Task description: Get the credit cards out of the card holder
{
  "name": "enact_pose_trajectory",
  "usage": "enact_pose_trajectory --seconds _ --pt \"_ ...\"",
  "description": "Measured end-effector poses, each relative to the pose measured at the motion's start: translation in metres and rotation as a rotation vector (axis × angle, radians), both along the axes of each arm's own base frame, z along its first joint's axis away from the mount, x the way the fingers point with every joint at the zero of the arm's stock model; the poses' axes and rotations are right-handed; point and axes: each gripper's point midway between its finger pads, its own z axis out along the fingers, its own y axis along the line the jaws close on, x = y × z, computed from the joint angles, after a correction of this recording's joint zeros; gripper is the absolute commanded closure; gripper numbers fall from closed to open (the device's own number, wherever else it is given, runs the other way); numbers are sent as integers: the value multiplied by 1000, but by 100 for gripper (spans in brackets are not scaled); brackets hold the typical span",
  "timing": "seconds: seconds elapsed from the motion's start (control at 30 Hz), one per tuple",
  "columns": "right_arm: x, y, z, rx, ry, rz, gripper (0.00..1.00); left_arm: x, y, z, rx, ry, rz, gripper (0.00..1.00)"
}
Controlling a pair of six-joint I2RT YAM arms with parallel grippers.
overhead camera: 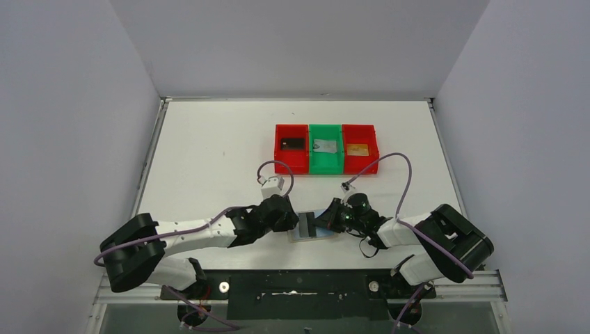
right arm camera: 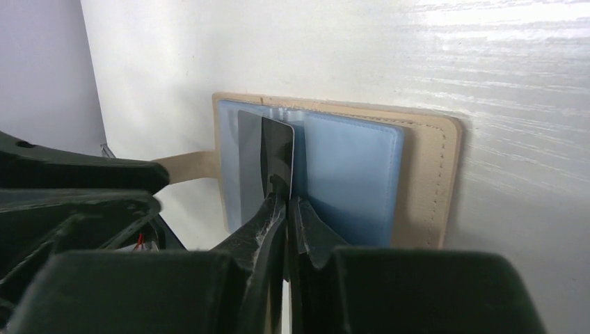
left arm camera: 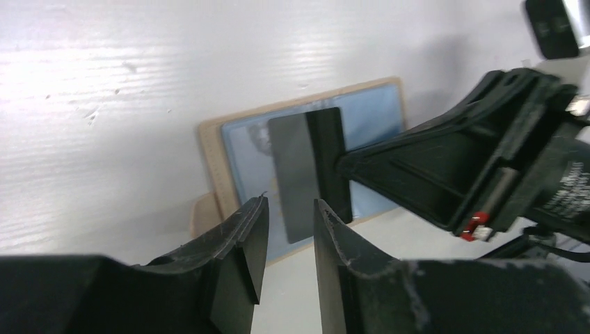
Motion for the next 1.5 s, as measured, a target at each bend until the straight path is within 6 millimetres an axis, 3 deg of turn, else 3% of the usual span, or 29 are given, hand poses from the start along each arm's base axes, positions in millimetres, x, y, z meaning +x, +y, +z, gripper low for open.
enact_pose_trajectory --seconds 0.17,0.23,0.37,0.57,0.73,0.93,1.0,1.23,1.5 --pt "0 0 0 1 7 -7 100 10 -20 29 -56 -42 -26 69" --pt "1 0 -1 0 7 -10 100 12 -29 31 -62 -43 -42 69" --pt "1 -1 2 -2 1 -17 100 12 -38 11 -18 -3 -59 72" --pt "1 -4 5 -7 -3 -26 100 4 -25 -25 80 87 -26 73" --pt "1 -5 7 -7 -4 -25 95 4 -25 -27 75 97 -14 79" --pt "2 -5 7 6 9 -31 79 4 -28 -30 64 107 -6 87" --pt "2 -4 8 21 13 -34 78 3 -28 -30 62 109 -6 89" --pt "1 1 6 54 32 -20 79 1 -29 -32 50 115 4 91" --pt "0 4 5 71 32 -12 98 1 -29 -32 47 114 8 93"
